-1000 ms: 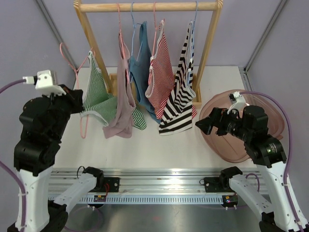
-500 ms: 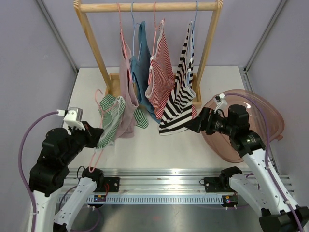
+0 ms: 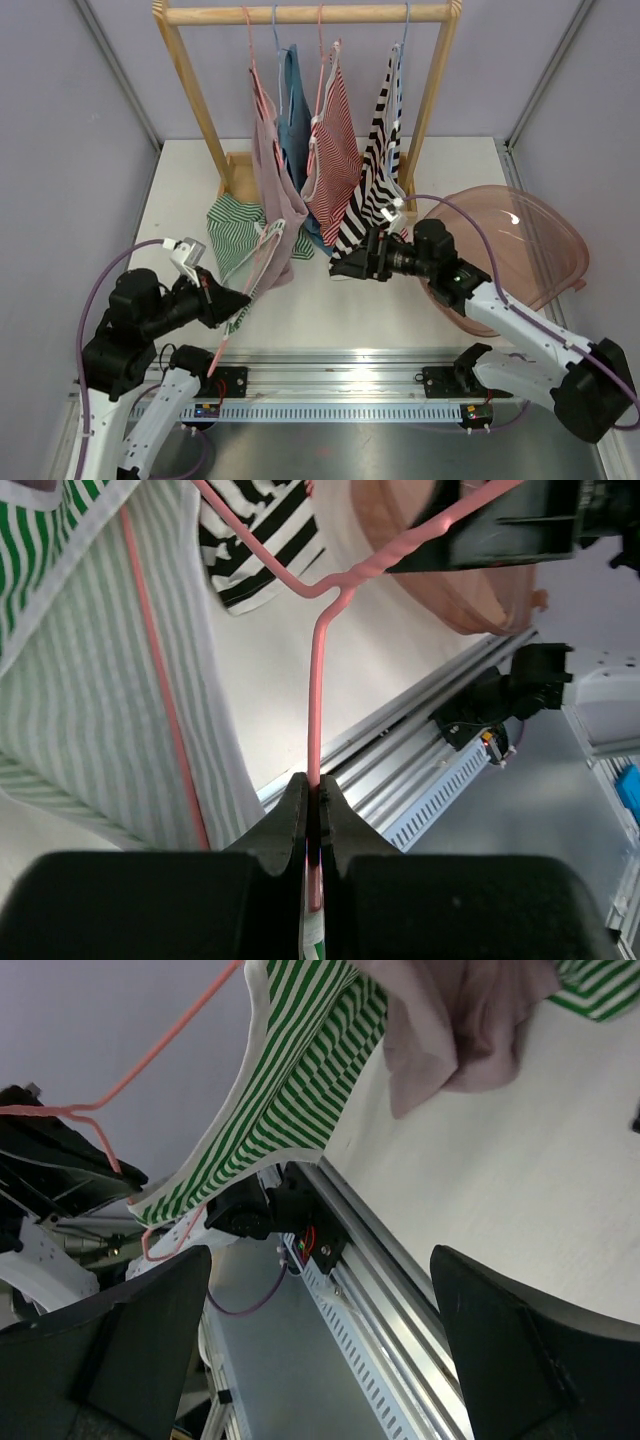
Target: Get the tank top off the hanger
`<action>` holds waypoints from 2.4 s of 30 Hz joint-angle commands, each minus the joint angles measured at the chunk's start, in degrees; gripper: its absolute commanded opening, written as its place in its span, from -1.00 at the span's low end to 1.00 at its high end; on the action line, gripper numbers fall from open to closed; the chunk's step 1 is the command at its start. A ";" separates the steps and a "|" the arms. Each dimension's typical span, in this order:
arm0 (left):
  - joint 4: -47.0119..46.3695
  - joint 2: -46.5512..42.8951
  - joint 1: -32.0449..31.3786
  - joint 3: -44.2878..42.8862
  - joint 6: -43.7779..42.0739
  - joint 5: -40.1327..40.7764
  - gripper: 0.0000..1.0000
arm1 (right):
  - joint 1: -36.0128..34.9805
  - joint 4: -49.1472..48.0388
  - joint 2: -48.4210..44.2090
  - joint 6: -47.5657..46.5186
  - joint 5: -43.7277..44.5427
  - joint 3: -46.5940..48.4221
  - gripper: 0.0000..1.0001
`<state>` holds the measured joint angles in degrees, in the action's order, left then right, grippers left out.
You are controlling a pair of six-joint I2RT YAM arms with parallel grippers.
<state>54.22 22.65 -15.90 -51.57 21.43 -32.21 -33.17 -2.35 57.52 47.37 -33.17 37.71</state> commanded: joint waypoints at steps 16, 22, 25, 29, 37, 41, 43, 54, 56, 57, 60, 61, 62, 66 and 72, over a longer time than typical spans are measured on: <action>-2.45 -5.34 -0.45 -10.04 3.53 -9.28 -1.00 | -22.55 -11.37 21.22 -9.23 25.69 24.06 0.66; -2.10 -4.81 -0.80 -11.27 3.09 -8.49 -1.00 | -22.99 -9.52 24.75 -10.63 29.65 27.67 0.24; -1.22 -4.73 -0.97 -11.71 2.65 -7.26 -1.00 | -23.08 -8.20 25.54 -11.60 31.23 28.03 -0.21; 0.88 -4.29 -1.32 -13.38 1.42 -4.10 -1.00 | -23.08 -7.32 24.75 -12.30 32.03 27.59 -0.94; 5.99 -2.27 -3.52 -24.52 -5.77 4.69 -1.00 | -23.17 -3.11 19.49 -13.71 30.70 30.66 -1.00; 6.61 -1.91 -5.01 -27.61 -9.56 1.99 -1.00 | -23.17 4.08 15.09 -13.45 39.37 33.12 -1.00; 6.08 -2.00 -5.28 -28.67 -11.32 0.31 -1.00 | -23.17 7.79 12.54 -13.97 42.64 34.35 -1.00; -17.71 -4.10 -5.28 -25.88 -7.12 2.05 -1.00 | -23.08 19.13 7.62 -17.84 47.85 45.16 -1.00; -25.54 -5.33 -5.28 -24.03 -5.27 7.21 -1.00 | -23.17 20.53 5.78 -18.11 45.92 45.78 -1.00; -28.17 -5.86 -5.28 -22.88 -3.78 8.46 -1.00 | -23.17 21.33 5.24 -18.19 45.65 45.96 -1.00; -43.08 -7.97 -5.28 -17.09 0.09 10.41 -1.00 | -23.17 24.23 3.13 -18.81 43.02 45.96 -1.00; -45.93 -8.67 -5.28 -14.11 1.15 10.58 -1.00 | -23.17 25.02 2.52 -18.98 43.27 45.35 -1.00; -48.65 -8.68 -5.28 -12.95 2.90 10.50 -1.00 | -23.17 26.68 1.47 -19.07 44.32 45.08 -1.00; -56.48 -4.74 -5.28 -10.92 5.90 8.31 -1.00 | -23.17 28.98 -1.52 -20.13 52.04 42.80 -1.00; -60.98 -0.25 -5.28 -8.02 8.37 -1.62 -1.00 | -23.17 31.97 -3.46 -24.51 59.52 44.37 -1.00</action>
<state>7.31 21.91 -21.12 -59.61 27.35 -30.68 -57.21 25.23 55.16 27.97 15.46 80.84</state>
